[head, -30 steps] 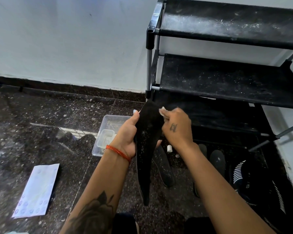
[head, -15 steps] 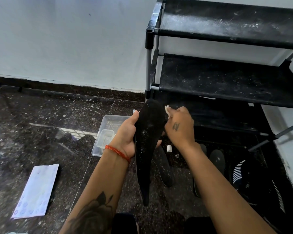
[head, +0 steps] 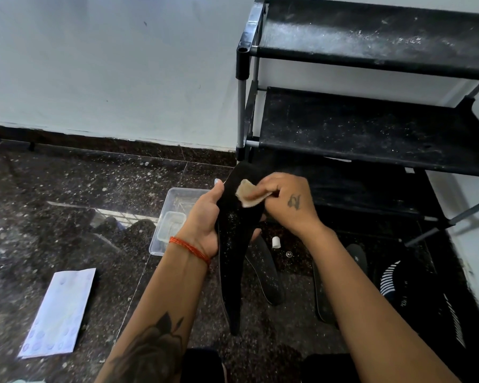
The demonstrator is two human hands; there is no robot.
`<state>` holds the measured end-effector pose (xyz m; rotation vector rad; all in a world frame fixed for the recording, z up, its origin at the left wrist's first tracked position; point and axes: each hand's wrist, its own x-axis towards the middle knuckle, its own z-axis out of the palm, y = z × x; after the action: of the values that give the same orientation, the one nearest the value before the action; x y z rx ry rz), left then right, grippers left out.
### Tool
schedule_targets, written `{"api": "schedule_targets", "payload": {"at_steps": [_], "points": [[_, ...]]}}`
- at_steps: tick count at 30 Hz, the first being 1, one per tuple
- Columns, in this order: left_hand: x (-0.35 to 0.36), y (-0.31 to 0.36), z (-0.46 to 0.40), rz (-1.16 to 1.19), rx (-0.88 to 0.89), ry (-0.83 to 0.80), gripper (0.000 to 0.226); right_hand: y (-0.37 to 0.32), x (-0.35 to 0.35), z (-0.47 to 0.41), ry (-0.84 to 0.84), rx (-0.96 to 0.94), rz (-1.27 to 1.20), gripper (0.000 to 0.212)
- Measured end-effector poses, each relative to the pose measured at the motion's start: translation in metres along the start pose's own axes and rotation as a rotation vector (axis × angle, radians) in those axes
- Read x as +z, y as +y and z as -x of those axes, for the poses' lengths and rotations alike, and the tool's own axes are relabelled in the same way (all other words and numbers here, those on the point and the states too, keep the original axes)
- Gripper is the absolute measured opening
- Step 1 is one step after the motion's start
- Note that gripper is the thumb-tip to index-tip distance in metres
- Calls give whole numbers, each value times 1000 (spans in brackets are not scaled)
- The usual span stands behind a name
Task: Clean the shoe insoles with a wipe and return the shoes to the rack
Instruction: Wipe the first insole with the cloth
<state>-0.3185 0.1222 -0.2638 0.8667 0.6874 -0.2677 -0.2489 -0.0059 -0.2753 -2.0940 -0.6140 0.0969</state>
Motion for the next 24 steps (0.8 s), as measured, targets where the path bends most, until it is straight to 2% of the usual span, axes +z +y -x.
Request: {"api": "schedule_targets", "payload": {"at_steps": [2,4,5,8,12,15,16,18,20,21,24], "points": [[1,1,0,6,1,9,62,4,-4,-1,157,76,45,31],[1,1,-1,8,0,8,62,3,-4,-2,279,149,-56,29],[1,1,-1,8,-4,6,63,2,-2,-3,287,174,-124,26],[2,-1,-1,-5,-7,-5,62,-2,8,-2,164,203,-219,34],[0,-1,0,31,4,-1,61,-13,14,2,-30,52,-235,33],[-3,2,0,73,3,-5,62,-5,4,0,-214,26,-66,38],[-4,2,-1,75,5,-4,62,-1,1,0,-207,31,16,38],[-5,3,-2,75,8,2,63,6,-5,-1,-51,38,89,35],[-6,4,-2,70,11,9,64,5,-7,-1,173,63,28,32],[-6,4,-3,65,14,11,64,4,-5,-1,228,69,-9,30],[-4,2,-2,46,21,2,65,4,5,1,159,72,-4,21]]}}
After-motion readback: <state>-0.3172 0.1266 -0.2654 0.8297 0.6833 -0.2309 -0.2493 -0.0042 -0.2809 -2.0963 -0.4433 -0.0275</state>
